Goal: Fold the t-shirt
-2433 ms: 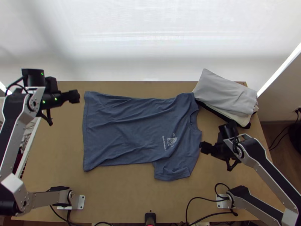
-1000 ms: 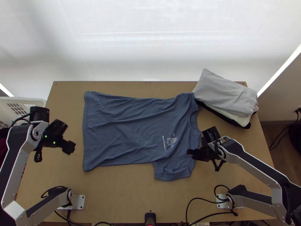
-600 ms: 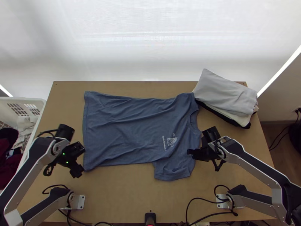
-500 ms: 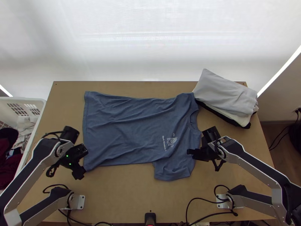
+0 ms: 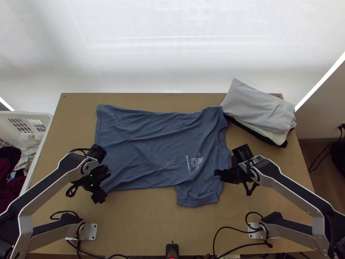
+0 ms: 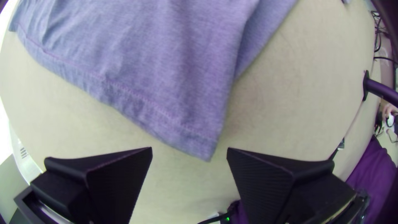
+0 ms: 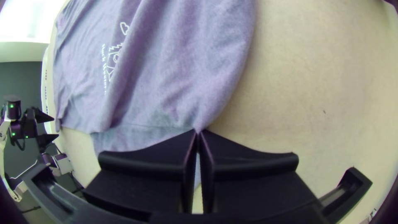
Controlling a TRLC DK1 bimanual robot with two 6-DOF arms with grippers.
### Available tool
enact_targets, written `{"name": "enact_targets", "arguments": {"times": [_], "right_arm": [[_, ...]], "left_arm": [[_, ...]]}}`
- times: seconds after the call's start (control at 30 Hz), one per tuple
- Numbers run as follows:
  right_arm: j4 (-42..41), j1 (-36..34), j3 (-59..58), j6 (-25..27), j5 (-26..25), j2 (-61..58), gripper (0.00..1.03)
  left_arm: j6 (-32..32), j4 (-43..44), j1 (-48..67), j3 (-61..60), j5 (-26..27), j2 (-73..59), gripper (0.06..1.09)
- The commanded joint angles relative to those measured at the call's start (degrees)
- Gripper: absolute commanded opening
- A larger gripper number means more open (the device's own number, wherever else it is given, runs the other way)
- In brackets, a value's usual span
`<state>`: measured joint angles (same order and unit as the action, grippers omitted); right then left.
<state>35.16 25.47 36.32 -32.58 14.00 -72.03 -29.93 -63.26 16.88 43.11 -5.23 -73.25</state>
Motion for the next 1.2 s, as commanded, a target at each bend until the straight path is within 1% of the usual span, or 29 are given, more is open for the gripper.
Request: {"name": "enact_targets", "arguments": {"times": [0.0, 0.1, 0.2, 0.3, 0.37, 0.4, 0.57, 0.6, 0.63, 0.77, 0.8, 0.87, 0.9, 0.97, 1.0, 1.07, 1.13, 1.17], "right_arm": [[0.0, 0.01, 0.69, -1.0, 0.15, 0.93, 0.03], [0.0, 0.01, 0.42, -1.0, 0.24, 1.01, 0.03], [0.0, 0.01, 0.42, -1.0, 0.15, 1.01, 0.03], [0.0, 0.01, 0.51, -0.91, 0.15, 1.01, 0.03], [0.0, 0.01, 0.51, -0.82, 0.15, 1.01, 0.03], [-0.09, 0.01, 0.51, -0.82, 0.15, 1.01, 0.03], [-0.09, 0.01, 0.51, -0.64, 0.15, 0.93, 0.03], [-0.09, 0.01, 0.6, -0.64, 0.15, 0.93, 0.03], [-0.09, 0.01, 0.69, -0.64, 0.15, 0.93, 0.03], [-0.09, -0.69, 1.83, -0.56, 0.15, 0.93, 0.03], [-0.09, -1.39, 2.44, -0.56, 0.15, 1.01, 0.03], [-0.18, -2.27, 3.67, -0.21, -0.38, 1.45, 0.03], [-0.18, -2.97, 4.55, 0.23, -0.82, 1.8, 0.03], [-0.79, -5.26, 6.58, 1.2, -1.52, 2.51, 0.03], [-1.06, -6.4, 7.81, 1.82, -1.69, 2.77, 0.03], [-1.41, -8.78, 11.23, 2.78, -2.05, 3.12, 0.03], [-1.58, -10.44, 15.36, 3.49, -2.13, 3.12, 0.03], [-1.58, -11.24, 17.83, 4.63, -2.05, 3.12, 0.03]], "left_arm": [[1.46, 0.86, 0.25, -0.05, -0.21, -1.37, 0.9], [1.63, 2.18, 0.08, -0.22, -0.13, -1.54, 0.79], [1.46, 2.8, -0.27, -0.05, 0.31, -1.37, 0.58], [0.67, 2.97, -0.71, 0.22, 0.84, -0.75, 0.32], [0.4, 2.88, -1.06, 0.22, 0.93, -0.49, 0.22], [0.4, 3.15, -1.24, 0.22, 0.93, -0.4, 0.2], [-0.21, 3.32, -3.17, 1.54, 1.63, -0.31, 0.2], [-0.83, 3.5, -3.96, 1.98, 2.16, -0.14, 0.16], [-1.0, 4.11, -4.67, 2.5, 2.69, -0.14, 0.09], [0.31, 7.98, -8.27, 5.58, 4.36, -1.1, 0.1], [1.98, 10.44, -8.8, 6.63, 4.44, -1.01, 0.1], [5.32, 12.73, -10.12, 9.27, 5.67, -1.45, 0.1], [8.14, 14.84, -10.47, 10.5, 5.59, -1.54, 0.1], [11.04, 15.45, -10.91, 12.96, 5.67, -1.63, 0.1], [12.88, 17.3, -11.35, 13.75, 5.59, -1.45, 0.1], [15.69, 17.65, -11.87, 15.86, 5.59, -1.45, 0.1], [18.95, 19.93, -13.46, 17.62, 5.59, -1.28, 0.1], [20.18, 19.93, -13.63, 18.67, 5.59, -1.28, 0.1]]}}
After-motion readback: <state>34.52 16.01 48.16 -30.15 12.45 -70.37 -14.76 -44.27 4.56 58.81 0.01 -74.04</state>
